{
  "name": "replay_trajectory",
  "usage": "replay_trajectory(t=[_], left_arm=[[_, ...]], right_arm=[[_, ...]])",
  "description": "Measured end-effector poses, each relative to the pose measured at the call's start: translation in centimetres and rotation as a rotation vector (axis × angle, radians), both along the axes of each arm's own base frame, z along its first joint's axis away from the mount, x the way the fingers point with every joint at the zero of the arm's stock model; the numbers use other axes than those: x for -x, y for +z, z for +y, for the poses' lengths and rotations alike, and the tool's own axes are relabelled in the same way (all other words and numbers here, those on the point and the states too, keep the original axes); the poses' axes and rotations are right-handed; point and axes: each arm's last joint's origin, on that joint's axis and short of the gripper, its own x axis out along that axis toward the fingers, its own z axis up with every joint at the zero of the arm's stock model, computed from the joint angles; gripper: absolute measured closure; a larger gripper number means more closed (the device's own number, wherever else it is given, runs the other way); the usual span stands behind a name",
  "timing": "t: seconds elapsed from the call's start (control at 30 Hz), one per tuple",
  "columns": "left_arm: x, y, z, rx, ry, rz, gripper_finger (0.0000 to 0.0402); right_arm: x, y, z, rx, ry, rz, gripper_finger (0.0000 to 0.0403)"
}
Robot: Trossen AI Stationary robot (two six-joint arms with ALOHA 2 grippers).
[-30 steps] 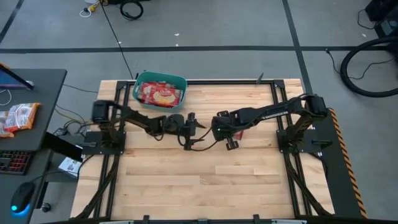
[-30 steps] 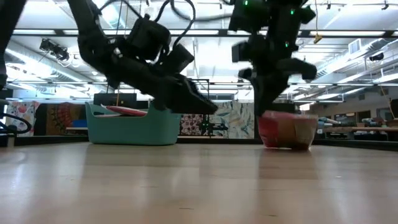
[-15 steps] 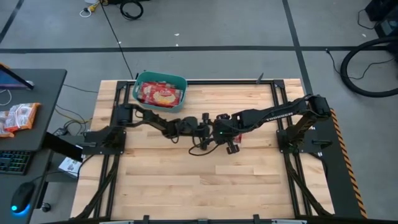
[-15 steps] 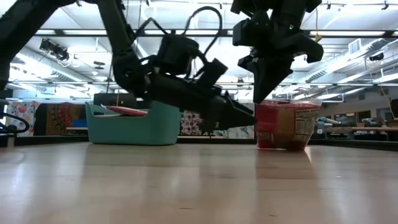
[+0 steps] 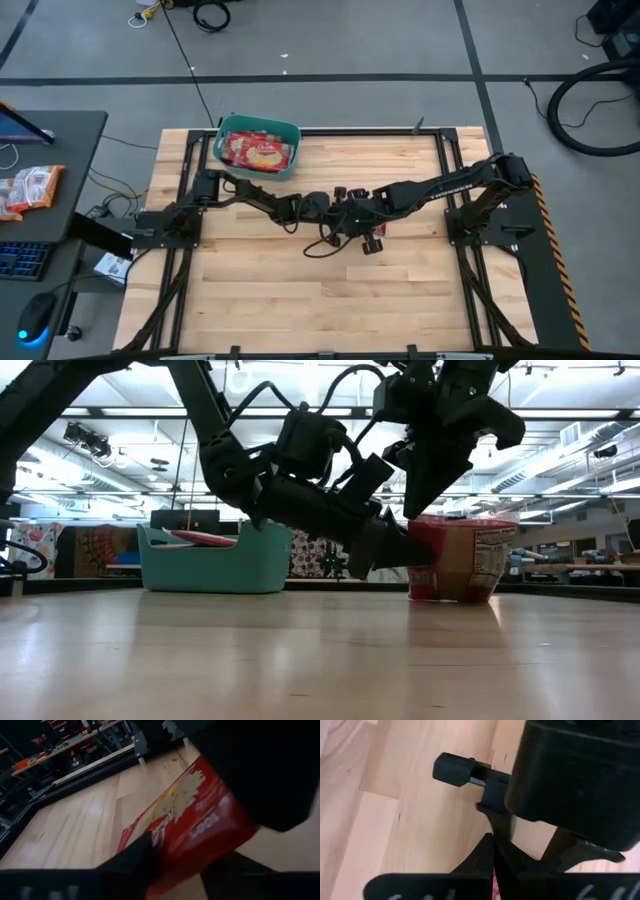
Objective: Sort popcorn bags into baskets
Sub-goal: Put the popcorn bag into the bin
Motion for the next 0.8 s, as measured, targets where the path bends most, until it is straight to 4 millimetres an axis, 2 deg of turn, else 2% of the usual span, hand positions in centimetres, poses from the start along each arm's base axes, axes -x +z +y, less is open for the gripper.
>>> replay_trajectory(t=[0.17,0.3,0.4,0.5,0.63,0.8], left_arm=[[0.0,0.0,0.0,0.002,0.005,-0.001,0.0329],[0.0,0.0,0.0,0.009,0.007,-0.003,0.0366],[0.0,0.1,0.1,0.026,0.012,0.001,0.0372],[0.2,0.9,0.2,0.058,0.025,0.016,0.0369],[0.6,3.0,0.4,0.062,0.038,0.047,0.037],[1.7,6.3,0.5,0.042,0.098,0.095,0.037]], right_arm=[[0.1,0.4,0.2,-0.015,-0.052,-0.001,0.0387],[0.3,2.5,0.5,-0.024,-0.094,-0.023,0.0377],[0.9,4.3,0.7,-0.039,-0.109,-0.062,0.0368],[2.5,5.7,0.8,-0.001,-0.169,-0.076,0.0356],[4.8,7.1,1.3,0.085,-0.267,-0.152,0.0348],[7.8,7.4,2.2,0.146,-0.364,-0.301,0.0347]])
